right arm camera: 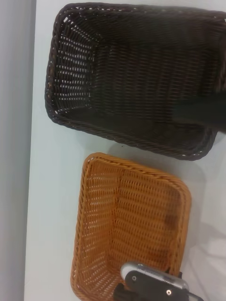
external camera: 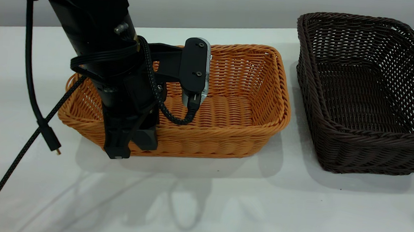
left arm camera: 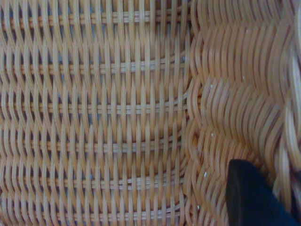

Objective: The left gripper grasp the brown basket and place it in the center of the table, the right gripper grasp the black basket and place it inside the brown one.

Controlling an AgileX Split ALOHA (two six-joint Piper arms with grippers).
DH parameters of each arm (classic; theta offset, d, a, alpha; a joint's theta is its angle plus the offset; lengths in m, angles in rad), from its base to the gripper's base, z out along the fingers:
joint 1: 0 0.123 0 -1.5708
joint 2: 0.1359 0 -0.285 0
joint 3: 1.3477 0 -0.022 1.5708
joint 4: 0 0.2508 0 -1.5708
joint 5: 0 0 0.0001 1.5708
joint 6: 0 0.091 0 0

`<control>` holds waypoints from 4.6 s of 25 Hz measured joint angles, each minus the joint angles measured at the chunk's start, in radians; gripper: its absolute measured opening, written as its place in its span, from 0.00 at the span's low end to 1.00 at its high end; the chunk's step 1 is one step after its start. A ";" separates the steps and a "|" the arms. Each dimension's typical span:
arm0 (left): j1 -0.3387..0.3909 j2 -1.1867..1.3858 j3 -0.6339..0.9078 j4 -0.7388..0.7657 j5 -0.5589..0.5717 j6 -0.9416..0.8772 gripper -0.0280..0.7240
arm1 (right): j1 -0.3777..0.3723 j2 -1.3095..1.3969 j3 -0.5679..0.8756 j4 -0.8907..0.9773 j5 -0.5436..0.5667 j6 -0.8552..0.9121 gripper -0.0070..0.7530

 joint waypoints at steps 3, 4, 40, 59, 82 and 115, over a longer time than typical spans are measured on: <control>0.000 0.000 0.000 -0.002 -0.013 0.000 0.19 | 0.000 0.000 0.000 0.000 0.000 0.000 0.68; 0.000 0.000 0.000 -0.003 -0.019 -0.003 0.19 | 0.000 0.000 0.000 0.000 0.000 0.000 0.68; 0.000 -0.207 0.000 -0.042 0.067 -0.158 0.68 | 0.000 0.000 0.000 0.001 0.026 0.007 0.68; -0.070 -0.570 0.000 -0.309 0.107 -0.286 0.68 | 0.000 0.066 0.207 0.405 -0.026 0.410 0.68; -0.070 -0.568 -0.001 -0.307 0.103 -0.286 0.68 | 0.001 0.424 0.311 0.361 -0.296 0.826 0.68; -0.070 -0.568 -0.001 -0.307 0.133 -0.286 0.68 | 0.271 0.855 0.307 0.479 -0.763 1.027 0.68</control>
